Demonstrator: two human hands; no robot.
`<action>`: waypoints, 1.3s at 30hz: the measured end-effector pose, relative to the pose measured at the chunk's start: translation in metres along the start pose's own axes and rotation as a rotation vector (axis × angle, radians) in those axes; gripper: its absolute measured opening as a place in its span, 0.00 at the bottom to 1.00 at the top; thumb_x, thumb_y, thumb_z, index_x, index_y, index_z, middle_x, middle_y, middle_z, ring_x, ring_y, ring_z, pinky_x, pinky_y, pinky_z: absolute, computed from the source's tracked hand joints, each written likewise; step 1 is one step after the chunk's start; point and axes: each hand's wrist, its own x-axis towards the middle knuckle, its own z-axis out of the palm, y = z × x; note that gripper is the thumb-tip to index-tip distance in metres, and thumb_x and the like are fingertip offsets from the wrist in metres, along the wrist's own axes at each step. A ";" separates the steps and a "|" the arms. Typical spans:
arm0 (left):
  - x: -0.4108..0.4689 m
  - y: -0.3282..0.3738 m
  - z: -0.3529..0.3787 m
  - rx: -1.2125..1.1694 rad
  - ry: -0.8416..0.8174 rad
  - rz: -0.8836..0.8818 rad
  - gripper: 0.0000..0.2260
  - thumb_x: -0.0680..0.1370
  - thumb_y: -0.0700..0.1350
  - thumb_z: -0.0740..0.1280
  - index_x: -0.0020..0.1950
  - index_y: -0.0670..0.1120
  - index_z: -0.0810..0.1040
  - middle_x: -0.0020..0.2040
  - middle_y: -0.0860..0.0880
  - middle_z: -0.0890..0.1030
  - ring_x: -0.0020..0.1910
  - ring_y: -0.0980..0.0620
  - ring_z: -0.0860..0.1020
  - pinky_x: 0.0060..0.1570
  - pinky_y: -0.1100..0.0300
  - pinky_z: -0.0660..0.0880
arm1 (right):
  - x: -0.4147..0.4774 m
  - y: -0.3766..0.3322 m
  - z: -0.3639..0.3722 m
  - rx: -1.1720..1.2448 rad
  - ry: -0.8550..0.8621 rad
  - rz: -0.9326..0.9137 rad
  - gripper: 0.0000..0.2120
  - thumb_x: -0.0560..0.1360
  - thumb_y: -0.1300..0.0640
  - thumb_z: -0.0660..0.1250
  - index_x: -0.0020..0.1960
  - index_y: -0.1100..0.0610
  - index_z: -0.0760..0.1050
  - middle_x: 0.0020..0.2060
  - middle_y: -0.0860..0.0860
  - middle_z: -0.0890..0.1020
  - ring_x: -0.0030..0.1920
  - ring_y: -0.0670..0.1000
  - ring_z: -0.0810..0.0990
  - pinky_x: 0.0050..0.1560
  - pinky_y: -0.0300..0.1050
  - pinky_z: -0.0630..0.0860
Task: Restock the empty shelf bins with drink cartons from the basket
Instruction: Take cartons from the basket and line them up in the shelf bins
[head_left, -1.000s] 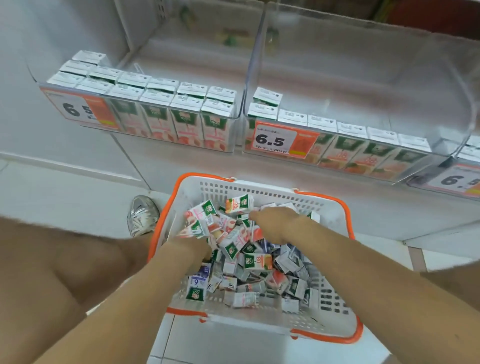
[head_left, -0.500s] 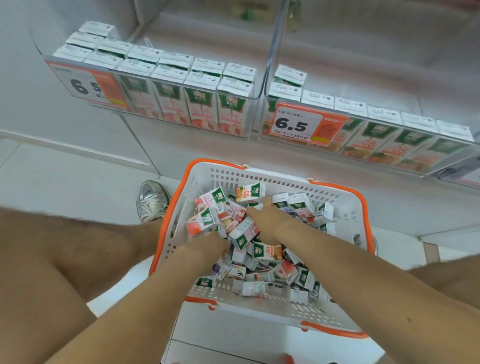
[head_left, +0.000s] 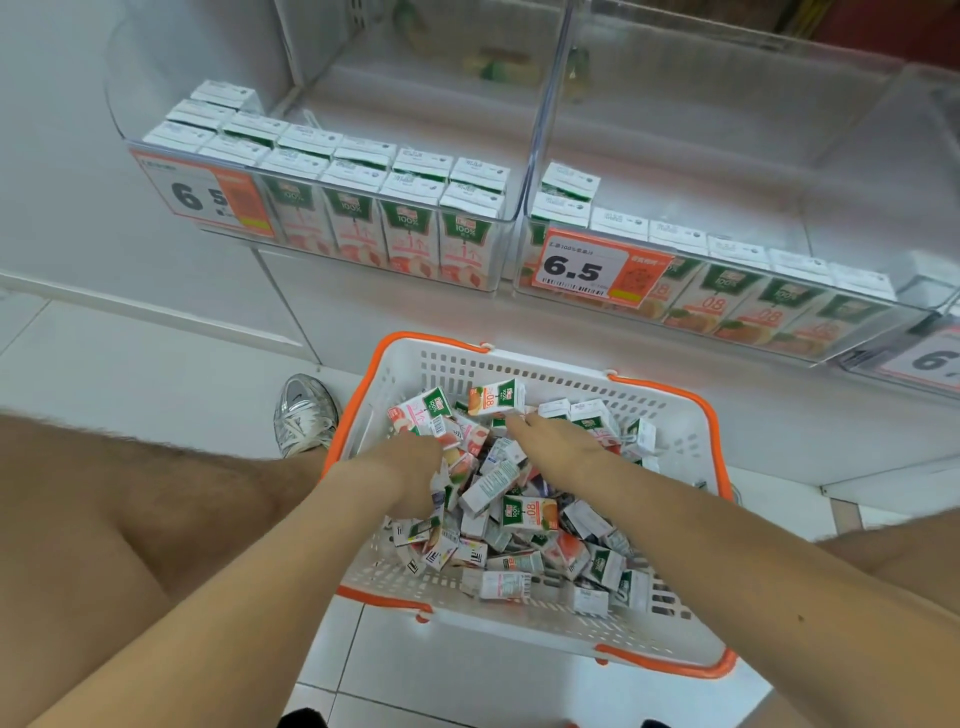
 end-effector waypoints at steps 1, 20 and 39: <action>-0.002 0.000 -0.002 -0.019 0.016 0.006 0.28 0.81 0.46 0.70 0.78 0.46 0.64 0.68 0.45 0.73 0.59 0.45 0.76 0.51 0.55 0.75 | 0.000 0.000 0.002 -0.010 -0.005 0.004 0.38 0.72 0.75 0.68 0.77 0.60 0.60 0.58 0.60 0.76 0.51 0.63 0.81 0.41 0.56 0.75; -0.082 0.016 -0.092 -0.089 0.445 0.144 0.15 0.76 0.47 0.74 0.61 0.47 0.76 0.50 0.51 0.75 0.52 0.47 0.76 0.43 0.56 0.72 | -0.087 -0.032 -0.125 0.918 0.341 0.145 0.13 0.75 0.51 0.72 0.57 0.55 0.77 0.33 0.51 0.75 0.28 0.46 0.82 0.29 0.43 0.71; -0.162 -0.044 -0.206 -0.031 0.848 0.020 0.15 0.75 0.52 0.73 0.49 0.40 0.80 0.43 0.45 0.79 0.45 0.43 0.78 0.41 0.51 0.72 | -0.100 -0.084 -0.266 1.104 0.817 -0.138 0.16 0.76 0.53 0.74 0.62 0.44 0.77 0.58 0.49 0.82 0.42 0.45 0.86 0.44 0.41 0.81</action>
